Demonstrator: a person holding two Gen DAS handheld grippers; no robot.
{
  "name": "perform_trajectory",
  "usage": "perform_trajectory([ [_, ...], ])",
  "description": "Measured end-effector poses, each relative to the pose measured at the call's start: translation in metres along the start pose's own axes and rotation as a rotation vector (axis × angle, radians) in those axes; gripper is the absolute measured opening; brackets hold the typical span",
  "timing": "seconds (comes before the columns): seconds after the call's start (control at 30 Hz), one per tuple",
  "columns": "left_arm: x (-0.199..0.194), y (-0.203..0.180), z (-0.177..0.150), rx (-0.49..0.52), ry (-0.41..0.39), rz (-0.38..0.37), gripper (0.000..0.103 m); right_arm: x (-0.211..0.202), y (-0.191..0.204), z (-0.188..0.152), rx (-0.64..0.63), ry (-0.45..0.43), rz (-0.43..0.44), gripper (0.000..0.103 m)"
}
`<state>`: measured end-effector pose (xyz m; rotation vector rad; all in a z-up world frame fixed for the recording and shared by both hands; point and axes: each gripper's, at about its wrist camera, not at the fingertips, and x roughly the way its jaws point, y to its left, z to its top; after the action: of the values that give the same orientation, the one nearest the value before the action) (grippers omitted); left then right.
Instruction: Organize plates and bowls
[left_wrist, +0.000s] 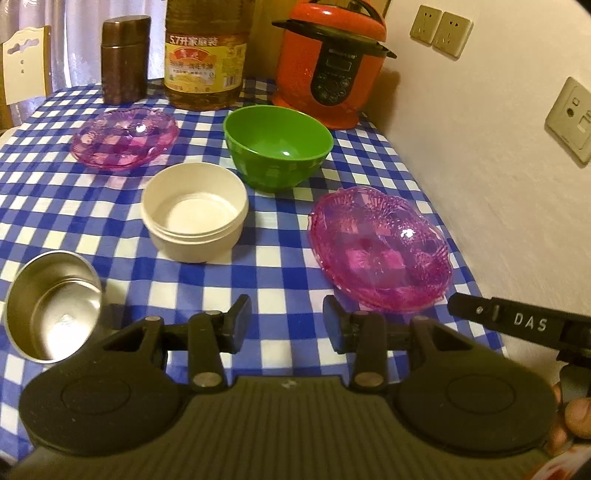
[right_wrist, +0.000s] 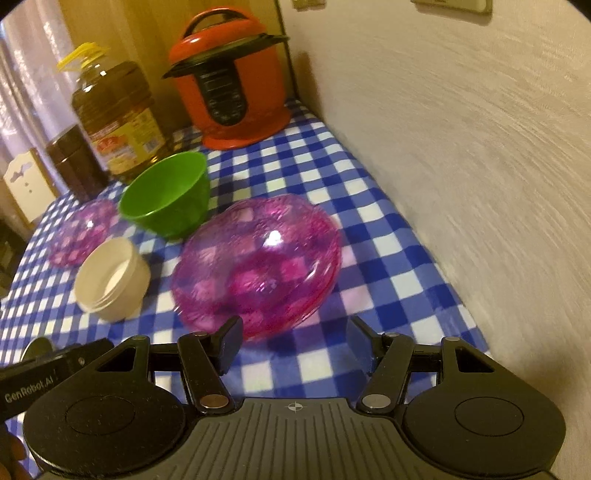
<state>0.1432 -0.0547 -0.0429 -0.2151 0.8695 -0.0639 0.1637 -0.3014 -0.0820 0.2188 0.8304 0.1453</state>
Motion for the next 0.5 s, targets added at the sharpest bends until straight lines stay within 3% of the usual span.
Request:
perform_trajectory([
  [0.5,-0.056,0.037,-0.011,-0.009,-0.042,0.059,0.038,-0.035,0.060,-0.023,-0.110,-0.021,0.059,0.062],
])
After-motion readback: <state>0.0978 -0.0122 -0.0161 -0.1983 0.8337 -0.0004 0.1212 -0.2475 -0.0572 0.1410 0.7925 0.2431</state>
